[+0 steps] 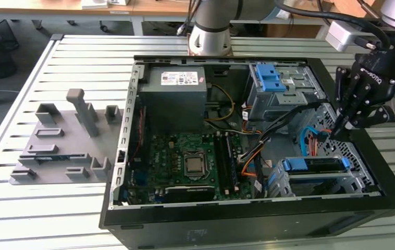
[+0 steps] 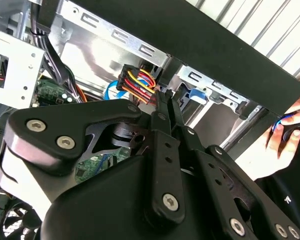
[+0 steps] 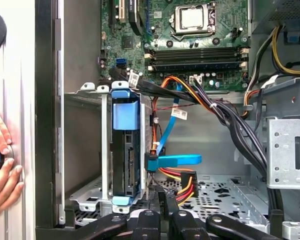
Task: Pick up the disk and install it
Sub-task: 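Insert the first disk wire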
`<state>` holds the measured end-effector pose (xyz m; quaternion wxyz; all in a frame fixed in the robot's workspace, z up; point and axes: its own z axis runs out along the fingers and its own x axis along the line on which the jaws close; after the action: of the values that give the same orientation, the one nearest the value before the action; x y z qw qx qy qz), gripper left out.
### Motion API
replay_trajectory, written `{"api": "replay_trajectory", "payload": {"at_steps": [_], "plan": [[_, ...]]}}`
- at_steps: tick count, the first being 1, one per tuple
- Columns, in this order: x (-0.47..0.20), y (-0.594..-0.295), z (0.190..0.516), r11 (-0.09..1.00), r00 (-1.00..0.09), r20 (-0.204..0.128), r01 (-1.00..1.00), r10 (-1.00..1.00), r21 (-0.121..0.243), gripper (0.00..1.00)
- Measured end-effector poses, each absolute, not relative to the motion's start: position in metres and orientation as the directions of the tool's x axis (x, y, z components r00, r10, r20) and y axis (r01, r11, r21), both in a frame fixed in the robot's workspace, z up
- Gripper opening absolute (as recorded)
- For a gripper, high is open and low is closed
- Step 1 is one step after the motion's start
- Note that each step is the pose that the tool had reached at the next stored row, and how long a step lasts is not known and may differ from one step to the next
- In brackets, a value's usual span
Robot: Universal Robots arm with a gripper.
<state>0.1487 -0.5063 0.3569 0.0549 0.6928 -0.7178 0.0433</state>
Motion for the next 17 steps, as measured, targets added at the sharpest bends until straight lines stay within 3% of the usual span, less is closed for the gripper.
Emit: {"api": "replay_trajectory", "payload": {"at_steps": [17], "plan": [[0.145,-0.524,0.353,0.034,-0.033,0.050,-0.999,-0.998,0.012,0.16]]}}
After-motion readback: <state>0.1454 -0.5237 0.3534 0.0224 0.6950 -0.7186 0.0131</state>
